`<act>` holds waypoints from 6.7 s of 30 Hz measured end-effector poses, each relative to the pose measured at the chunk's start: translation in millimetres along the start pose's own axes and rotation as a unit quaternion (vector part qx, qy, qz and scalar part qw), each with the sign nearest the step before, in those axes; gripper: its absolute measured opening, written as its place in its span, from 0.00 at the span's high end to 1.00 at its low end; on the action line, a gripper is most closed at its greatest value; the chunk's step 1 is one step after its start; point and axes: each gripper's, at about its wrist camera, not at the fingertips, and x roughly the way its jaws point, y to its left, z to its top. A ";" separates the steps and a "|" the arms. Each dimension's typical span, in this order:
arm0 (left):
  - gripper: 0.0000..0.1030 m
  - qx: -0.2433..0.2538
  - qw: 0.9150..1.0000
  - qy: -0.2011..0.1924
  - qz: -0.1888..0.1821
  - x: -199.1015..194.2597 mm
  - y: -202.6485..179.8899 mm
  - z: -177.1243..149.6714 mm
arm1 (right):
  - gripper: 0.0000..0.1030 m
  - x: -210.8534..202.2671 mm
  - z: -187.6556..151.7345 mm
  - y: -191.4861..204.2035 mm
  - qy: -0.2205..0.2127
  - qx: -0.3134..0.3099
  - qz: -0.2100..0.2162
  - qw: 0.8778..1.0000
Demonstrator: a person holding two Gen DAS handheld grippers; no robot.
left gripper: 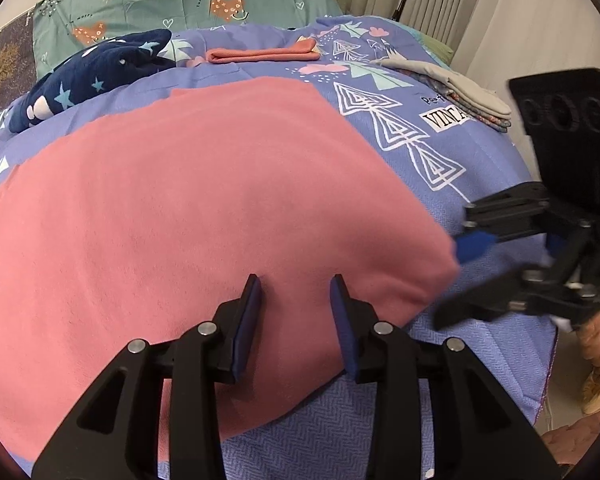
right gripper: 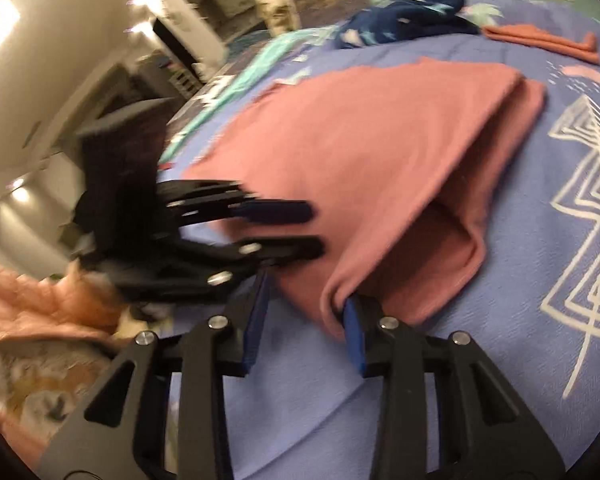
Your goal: Fold small clothes
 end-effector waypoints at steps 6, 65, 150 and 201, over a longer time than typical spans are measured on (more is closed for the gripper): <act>0.57 0.007 1.000 -0.003 -0.006 1.2 -1.2 -1.3 | 0.66 -45.2 -18.0 -6.9 -0.025 0.018 0.024 0.999; 0.99 0.028 0.996 -0.067 0.042 -143.4 189.0 -114.5 | 0.62 45.9 15.0 109.0 -0.087 0.062 -0.332 0.937; 0.80 -0.203 0.963 -0.109 -0.137 -91.2 325.4 -72.0 | 0.65 251.8 272.8 130.4 0.032 -0.115 -0.251 0.960; 0.58 -0.299 0.940 -0.114 -0.123 -84.6 368.1 -30.3 | 0.56 259.8 55.5 252.4 -0.012 -0.298 -0.316 0.901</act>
